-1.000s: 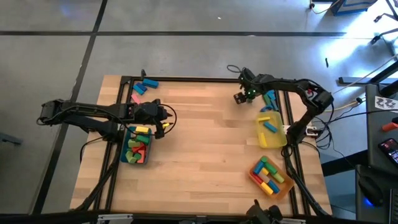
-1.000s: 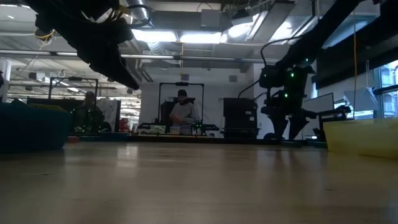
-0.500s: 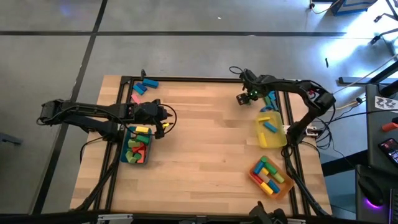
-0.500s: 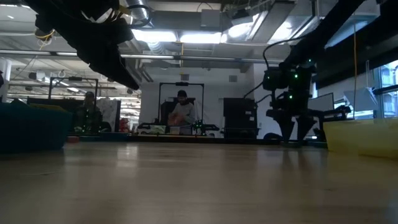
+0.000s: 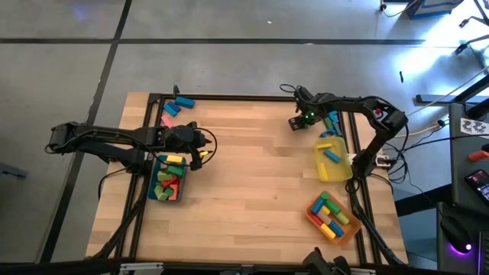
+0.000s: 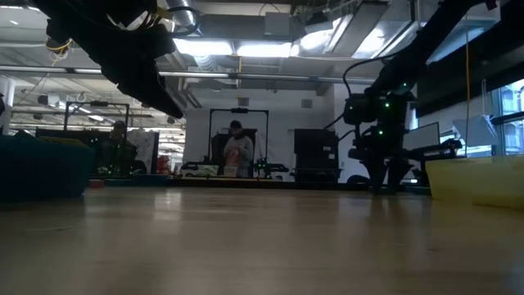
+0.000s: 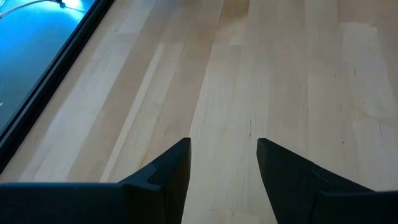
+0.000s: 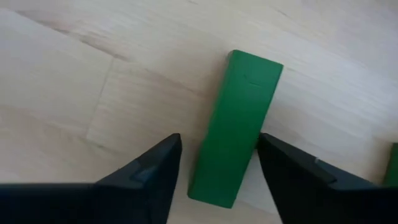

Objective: Sort blocks by size
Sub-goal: Put the green rectangular block into the yellow bin

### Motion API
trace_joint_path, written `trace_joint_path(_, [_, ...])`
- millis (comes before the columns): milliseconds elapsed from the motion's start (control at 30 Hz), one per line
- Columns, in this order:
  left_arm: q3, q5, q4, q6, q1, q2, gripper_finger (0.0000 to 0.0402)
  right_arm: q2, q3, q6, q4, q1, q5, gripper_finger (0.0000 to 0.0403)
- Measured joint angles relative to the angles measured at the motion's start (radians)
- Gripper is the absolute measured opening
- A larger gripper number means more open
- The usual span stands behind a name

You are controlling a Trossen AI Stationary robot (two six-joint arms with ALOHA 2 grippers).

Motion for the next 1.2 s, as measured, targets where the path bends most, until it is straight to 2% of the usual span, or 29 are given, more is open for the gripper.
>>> trace_joint_path(233, [0.000, 0.000, 0.000, 0.000, 0.000, 0.000, 0.0169, 0.002, -0.001, -0.027, 0.001, 0.001, -0.010, 0.0139])
trace_joint_path(367, [0.000, 0.000, 0.000, 0.000, 0.000, 0.000, 0.0169, 0.002, -0.001, -0.070, -0.001, 0.002, -0.006, 0.0116])
trace_joint_path(600, [0.000, 0.000, 0.001, 0.000, 0.000, 0.000, 0.0169, -0.050, -0.009, -0.091, -0.038, -0.001, 0.008, 0.0129])
trace_joint_path(767, [0.000, 0.000, 0.002, 0.000, 0.000, 0.000, 0.0169, -0.133, -0.006, -0.092, -0.110, 0.000, 0.004, 0.0115])
trace_joint_path(1033, [0.000, 0.000, 0.002, 0.000, 0.000, 0.000, 0.0169, -0.309, -0.005, -0.076, -0.271, 0.000, -0.004, 0.0132])
trace_joint_path(1200, [0.000, 0.000, 0.002, 0.000, 0.000, 0.000, 0.0169, -0.433, -0.005, -0.041, -0.391, 0.000, -0.012, 0.0119])
